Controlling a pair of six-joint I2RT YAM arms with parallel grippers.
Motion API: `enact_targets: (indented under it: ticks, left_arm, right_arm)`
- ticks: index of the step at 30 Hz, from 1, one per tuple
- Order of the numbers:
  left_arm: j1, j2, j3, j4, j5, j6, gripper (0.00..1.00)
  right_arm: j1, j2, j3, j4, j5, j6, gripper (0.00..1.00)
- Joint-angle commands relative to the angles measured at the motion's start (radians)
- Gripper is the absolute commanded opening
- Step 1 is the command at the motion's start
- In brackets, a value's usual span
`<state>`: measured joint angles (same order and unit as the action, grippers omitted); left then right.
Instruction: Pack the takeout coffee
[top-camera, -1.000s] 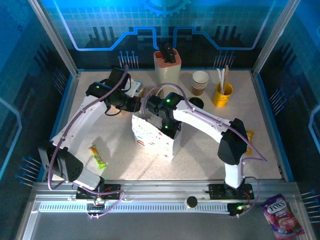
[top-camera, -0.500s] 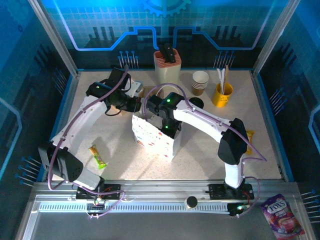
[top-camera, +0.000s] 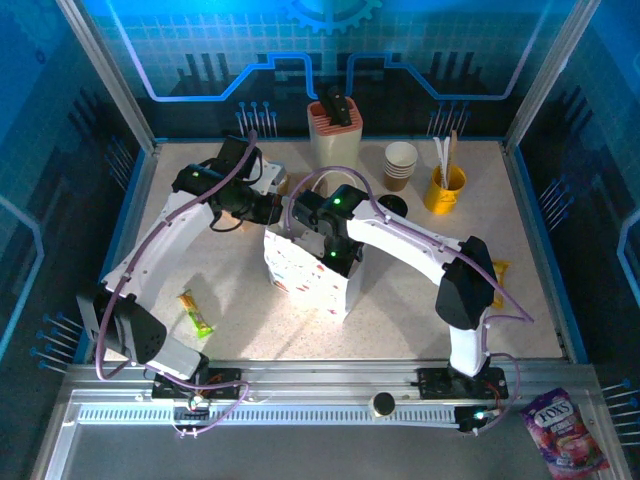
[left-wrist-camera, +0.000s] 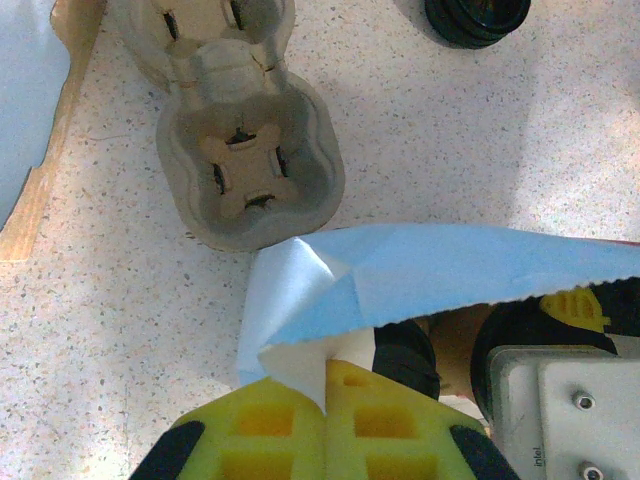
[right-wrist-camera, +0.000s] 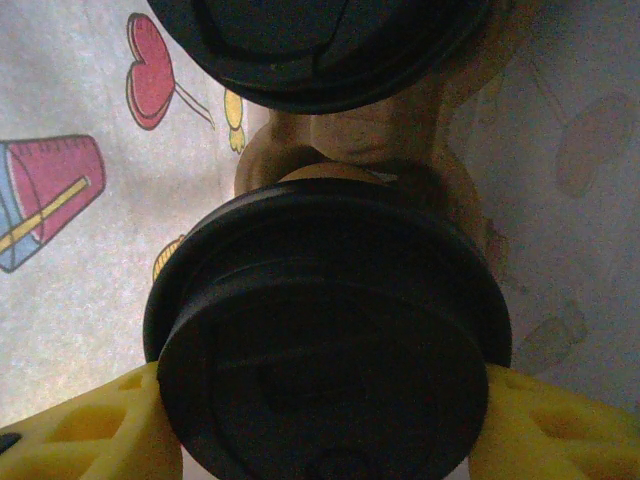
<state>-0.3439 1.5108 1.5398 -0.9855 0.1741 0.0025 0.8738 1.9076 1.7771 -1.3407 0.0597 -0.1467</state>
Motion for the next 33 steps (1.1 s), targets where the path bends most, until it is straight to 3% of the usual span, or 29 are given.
enact_targets:
  ticks: [1,33]
  left_arm:
    - [0.007,-0.009,-0.022,-0.004,0.004,0.013,0.00]
    - [0.007,-0.012,-0.024,-0.003,0.003,0.014,0.00]
  right_arm:
    - [-0.018,0.002,-0.013,-0.005,0.013,0.002,0.44]
    - [0.015,0.004,0.090,-0.127,0.042,0.037,0.44]
